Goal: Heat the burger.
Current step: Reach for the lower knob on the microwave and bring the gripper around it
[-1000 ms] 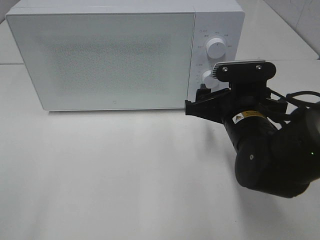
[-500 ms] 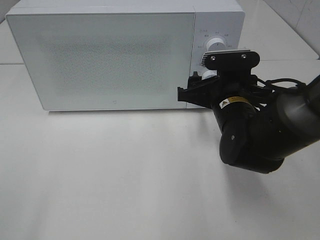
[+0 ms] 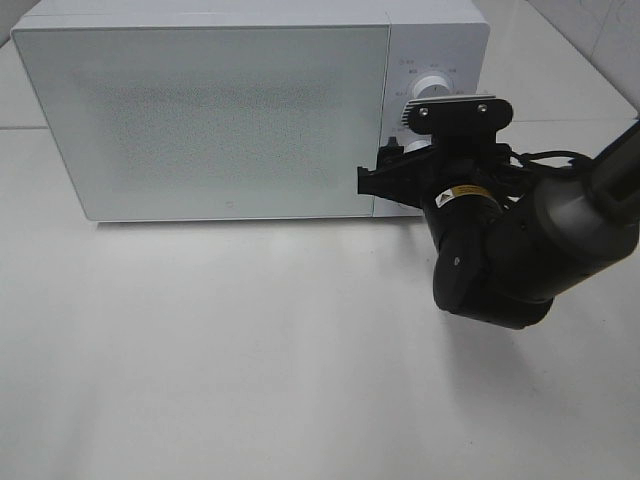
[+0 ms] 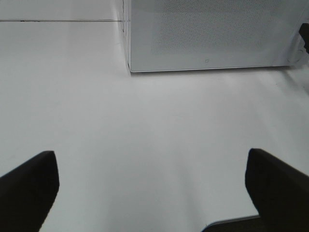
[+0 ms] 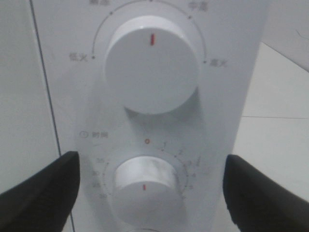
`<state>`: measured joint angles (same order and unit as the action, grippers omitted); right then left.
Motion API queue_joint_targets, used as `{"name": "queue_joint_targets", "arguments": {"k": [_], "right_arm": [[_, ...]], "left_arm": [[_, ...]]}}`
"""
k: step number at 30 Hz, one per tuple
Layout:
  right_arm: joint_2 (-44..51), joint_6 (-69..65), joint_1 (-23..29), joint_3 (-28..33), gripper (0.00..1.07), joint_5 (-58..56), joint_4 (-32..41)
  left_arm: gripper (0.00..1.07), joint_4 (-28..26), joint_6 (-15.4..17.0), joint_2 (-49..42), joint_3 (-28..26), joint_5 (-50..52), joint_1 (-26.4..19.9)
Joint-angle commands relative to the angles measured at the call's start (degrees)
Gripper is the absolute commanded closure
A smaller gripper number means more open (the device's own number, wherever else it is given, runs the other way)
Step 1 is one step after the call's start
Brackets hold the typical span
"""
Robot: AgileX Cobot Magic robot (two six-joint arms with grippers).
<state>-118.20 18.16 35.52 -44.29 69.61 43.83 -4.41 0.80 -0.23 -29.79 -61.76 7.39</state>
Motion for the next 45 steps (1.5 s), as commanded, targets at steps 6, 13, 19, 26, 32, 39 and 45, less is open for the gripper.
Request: {"name": "queue_joint_targets", "arguments": {"k": [6,13,19,26,32,39,45], "right_arm": [[-1.3,-0.3,-0.6,-2.2,0.32,2.6,-1.0],[-2.9,-1.8,-1.5,-3.1,0.32,2.6,-1.1],[-2.9,-1.8,-1.5,-3.1,0.32,3.0,-1.1],[-2.9,-2.0,-1.5,-3.1,0.5,2.5,-1.1],[-2.9,-2.0,-1.5,-3.1,0.84,2.6,-1.3],[-2.9,-2.3,-1.5,-3.1,1.07,5.7,-1.4],[-2.9,-7.4,-1.4,-3.1,1.07,7.9,-2.3]], "left_arm": [[0.09,-0.4,0.2,-1.4,0.1,0.5,-0.1],[0.09,-0.4,0.2,-1.4,0.1,0.5,-0.1],[0.09,-0.4,0.2,-1.4,0.1,0.5,-0.1],[0.09,-0.4,0.2,-1.4,0.1,0.5,-0.1],[0.09,-0.4,0.2,-1.4,0.1,0.5,-0.1],[0.09,-0.4,0.2,-1.4,0.1,0.5,-0.1],[0.09,-0.4,0.2,-1.4,0.1,0.5,-0.1]]}}
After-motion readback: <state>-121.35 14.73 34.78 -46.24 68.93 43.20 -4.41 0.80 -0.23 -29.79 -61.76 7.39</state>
